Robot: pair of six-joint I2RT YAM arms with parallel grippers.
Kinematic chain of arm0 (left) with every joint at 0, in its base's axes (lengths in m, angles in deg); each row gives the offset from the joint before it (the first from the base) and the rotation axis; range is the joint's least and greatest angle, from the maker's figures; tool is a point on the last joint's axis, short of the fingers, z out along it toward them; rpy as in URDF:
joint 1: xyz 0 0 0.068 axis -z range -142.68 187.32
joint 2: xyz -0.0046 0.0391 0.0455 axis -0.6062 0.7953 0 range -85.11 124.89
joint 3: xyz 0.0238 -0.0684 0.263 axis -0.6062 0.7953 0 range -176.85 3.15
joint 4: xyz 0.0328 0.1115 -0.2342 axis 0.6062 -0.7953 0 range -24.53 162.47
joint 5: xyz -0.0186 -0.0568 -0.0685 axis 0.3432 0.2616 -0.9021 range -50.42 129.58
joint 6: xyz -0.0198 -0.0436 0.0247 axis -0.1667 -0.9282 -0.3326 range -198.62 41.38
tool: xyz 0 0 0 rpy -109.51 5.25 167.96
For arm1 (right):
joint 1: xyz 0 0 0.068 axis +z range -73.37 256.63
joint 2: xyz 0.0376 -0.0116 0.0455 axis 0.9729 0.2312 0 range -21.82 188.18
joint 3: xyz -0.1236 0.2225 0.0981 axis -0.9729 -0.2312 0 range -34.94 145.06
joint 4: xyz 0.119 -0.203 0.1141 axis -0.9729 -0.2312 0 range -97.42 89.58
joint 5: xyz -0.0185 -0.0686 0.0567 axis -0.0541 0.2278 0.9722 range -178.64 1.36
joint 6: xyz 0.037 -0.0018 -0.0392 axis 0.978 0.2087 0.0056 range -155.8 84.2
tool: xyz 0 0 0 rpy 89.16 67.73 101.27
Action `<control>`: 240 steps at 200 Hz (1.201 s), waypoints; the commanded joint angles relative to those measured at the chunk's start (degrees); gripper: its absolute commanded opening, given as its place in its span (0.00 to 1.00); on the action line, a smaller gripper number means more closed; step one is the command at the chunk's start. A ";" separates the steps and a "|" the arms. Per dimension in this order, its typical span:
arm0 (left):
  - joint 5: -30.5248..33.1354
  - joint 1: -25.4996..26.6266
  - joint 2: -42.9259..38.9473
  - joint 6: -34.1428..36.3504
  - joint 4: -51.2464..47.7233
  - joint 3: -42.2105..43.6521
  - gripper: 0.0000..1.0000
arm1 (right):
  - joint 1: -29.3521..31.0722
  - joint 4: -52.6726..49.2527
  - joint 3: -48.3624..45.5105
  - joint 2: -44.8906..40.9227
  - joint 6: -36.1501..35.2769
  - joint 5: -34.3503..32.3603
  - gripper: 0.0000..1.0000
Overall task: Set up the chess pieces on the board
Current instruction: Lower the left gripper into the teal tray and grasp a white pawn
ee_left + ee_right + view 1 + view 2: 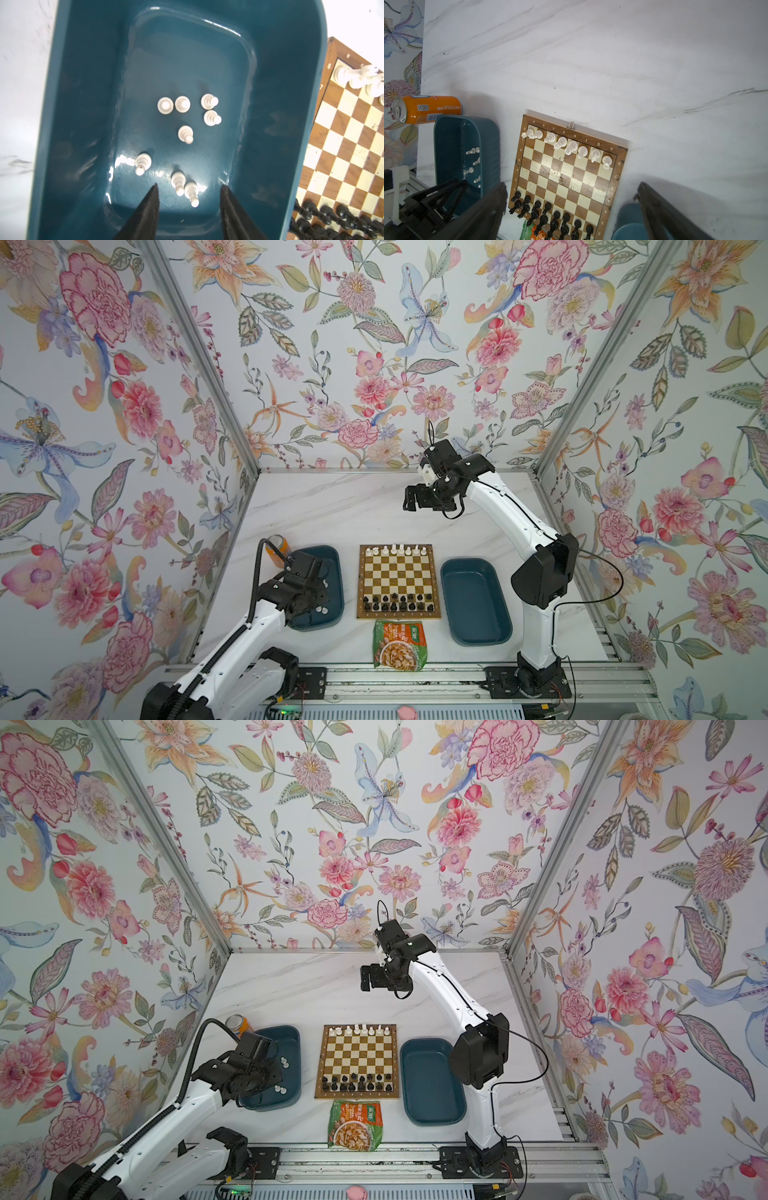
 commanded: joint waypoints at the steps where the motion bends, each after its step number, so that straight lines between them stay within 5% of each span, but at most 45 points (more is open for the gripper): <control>1: -2.70 -0.45 -0.19 -2.67 -0.51 2.70 0.47 | -0.59 -1.58 0.50 0.91 -1.93 0.43 0.99; 240: 0.60 -0.58 10.30 0.55 3.81 1.12 0.30 | -3.05 -1.75 -5.98 -1.38 -4.13 -1.41 0.99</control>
